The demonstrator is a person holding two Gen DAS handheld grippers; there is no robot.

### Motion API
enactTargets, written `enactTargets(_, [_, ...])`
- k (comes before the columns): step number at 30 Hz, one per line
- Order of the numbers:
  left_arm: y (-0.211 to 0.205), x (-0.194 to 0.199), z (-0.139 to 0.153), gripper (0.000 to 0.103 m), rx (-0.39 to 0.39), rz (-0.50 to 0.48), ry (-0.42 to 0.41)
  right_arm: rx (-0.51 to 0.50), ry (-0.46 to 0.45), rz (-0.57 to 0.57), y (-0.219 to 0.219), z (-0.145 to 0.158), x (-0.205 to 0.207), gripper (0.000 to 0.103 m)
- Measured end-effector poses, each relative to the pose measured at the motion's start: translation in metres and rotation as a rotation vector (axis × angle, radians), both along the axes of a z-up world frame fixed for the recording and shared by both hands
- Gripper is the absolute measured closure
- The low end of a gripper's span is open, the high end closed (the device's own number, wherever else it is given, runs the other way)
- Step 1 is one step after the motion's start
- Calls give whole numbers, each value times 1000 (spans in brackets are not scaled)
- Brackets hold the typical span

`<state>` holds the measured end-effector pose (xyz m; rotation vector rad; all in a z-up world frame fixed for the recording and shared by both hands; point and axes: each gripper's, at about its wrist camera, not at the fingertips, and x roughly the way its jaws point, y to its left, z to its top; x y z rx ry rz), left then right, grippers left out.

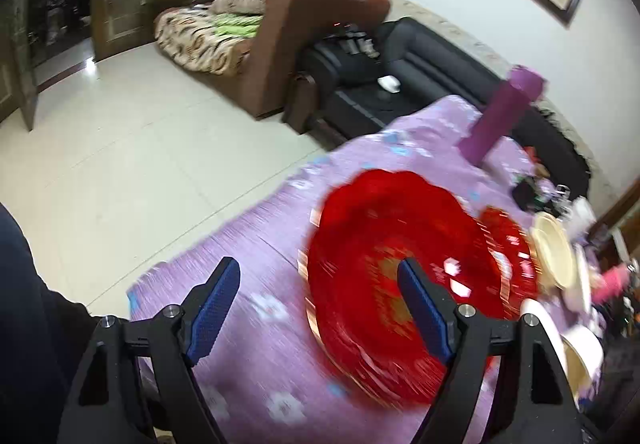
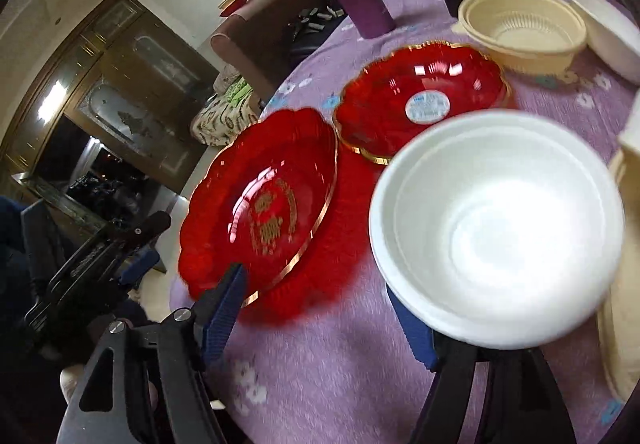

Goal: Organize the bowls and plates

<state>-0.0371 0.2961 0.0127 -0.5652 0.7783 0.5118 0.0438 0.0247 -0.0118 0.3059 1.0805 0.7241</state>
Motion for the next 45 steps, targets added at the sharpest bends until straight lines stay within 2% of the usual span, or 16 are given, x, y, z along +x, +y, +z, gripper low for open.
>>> enactTargets(4, [21,21,-16,22,-46,20,26,-33,25,15,26,-7,20,24])
enactTargets(7, [24,39,-26,22,-24,1,70,-56,51,15,41,-13,30,24])
enactTargets(10, [20,54,-33,23,-18,-39,94,-83,34,1,51,-16,35,25])
enactTargets(11, [17,56,-34,26,-22,-57,93,-88,28,-2,53,-17,35,35])
enactTargets(12, [14,58,-34,36,-18,-71,91,-89,27,-1,55,-17,36,51])
enactTargets(13, [9,60,-32,51,3,-82,95,-91,31,6,58,-18,35,57])
enactTargets(14, [7,61,-32,57,4,-99,96,-100,26,8,60,-19,33,61])
enactTargets(18, [4,49,-20,61,7,-86,72,-130,-50,4,58,-11,25,71])
enactTargets(21, [-3,35,-2,61,22,-79,38,-96,-89,4,50,3,18,71])
enactTargets(26, [-18,8,32,61,102,-53,-7,-59,-181,26,42,27,-4,71])
enactTargets(31, [-34,-12,48,61,143,-37,-36,-28,-199,48,32,31,-24,71])
enactTargets(37, [-44,-7,26,61,160,-42,32,-72,-195,57,26,12,-37,71])
enactTargets(45, [-52,12,-11,61,168,-69,122,-147,-151,25,22,-17,-25,71])
